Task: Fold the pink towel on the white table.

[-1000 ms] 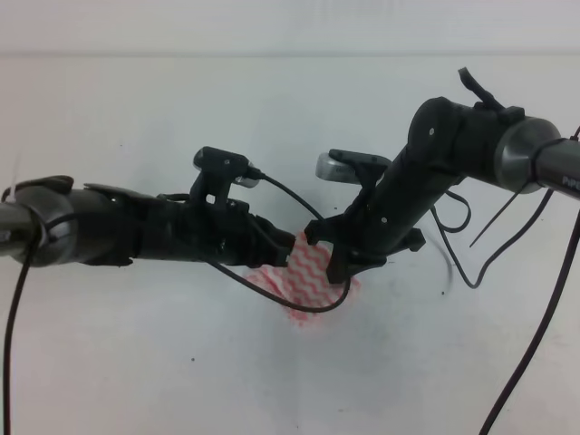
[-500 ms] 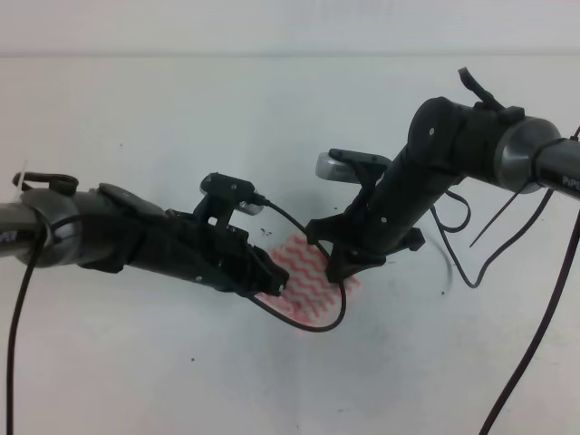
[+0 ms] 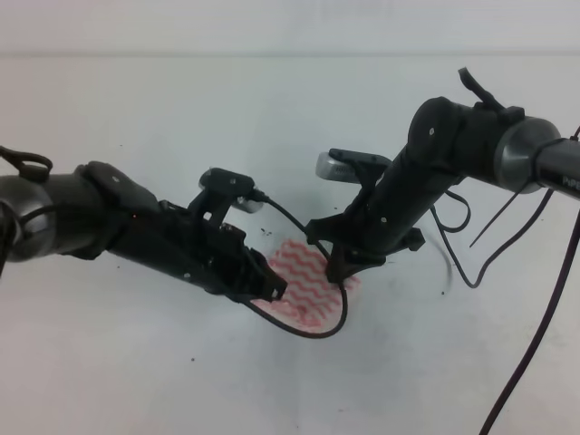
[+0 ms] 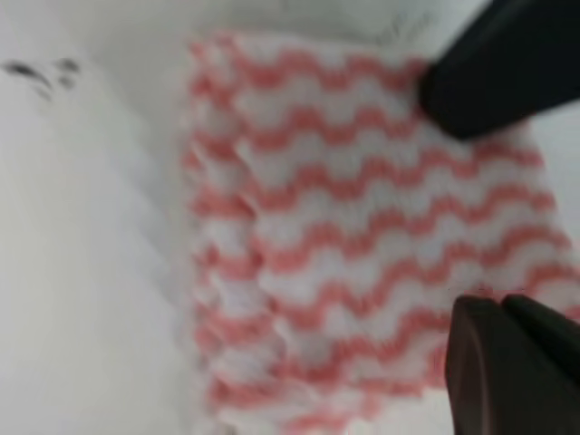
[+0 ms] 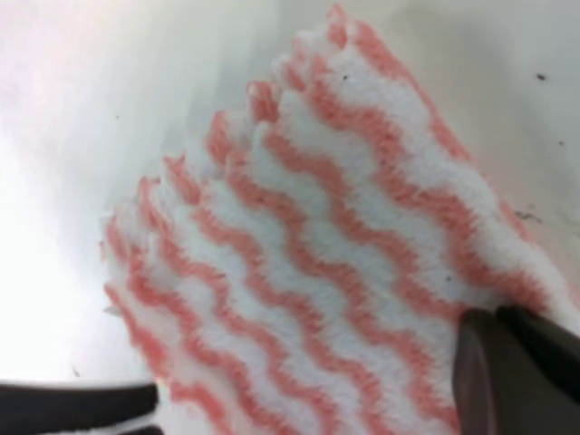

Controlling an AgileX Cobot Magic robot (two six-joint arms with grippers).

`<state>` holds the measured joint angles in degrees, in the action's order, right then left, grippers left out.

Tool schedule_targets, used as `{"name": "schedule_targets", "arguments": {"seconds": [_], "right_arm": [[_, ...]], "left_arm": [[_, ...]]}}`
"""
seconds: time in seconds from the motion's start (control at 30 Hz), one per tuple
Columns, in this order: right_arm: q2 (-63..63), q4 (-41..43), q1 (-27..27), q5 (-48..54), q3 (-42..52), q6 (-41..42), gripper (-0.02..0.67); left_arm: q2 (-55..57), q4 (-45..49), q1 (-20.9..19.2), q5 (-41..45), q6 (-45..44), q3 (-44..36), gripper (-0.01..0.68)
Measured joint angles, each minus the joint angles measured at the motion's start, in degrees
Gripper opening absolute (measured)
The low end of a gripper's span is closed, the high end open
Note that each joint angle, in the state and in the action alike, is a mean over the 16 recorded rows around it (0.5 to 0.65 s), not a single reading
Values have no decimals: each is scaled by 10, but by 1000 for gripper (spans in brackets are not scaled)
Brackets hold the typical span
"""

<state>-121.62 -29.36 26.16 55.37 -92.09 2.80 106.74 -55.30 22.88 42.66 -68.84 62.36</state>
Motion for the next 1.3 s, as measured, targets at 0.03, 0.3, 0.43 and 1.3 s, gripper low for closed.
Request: {"name": "schedule_targets", "arguments": {"seconds": [0.03, 0.3, 0.43, 1.3], "right_arm": [[0, 0, 0, 0, 0, 0, -18], [1, 0, 0, 1, 0, 0, -18], [1, 0, 0, 2, 0, 0, -18], [1, 5, 0, 4, 0, -9, -18]], "left_arm": [[-1, 11, 0, 2, 11, 0, -4], [4, 80, 0, 4, 78, 0, -4], [-2, 101, 0, -5, 96, 0, -4], [34, -61, 0, -103, -19, 0, -4]]}}
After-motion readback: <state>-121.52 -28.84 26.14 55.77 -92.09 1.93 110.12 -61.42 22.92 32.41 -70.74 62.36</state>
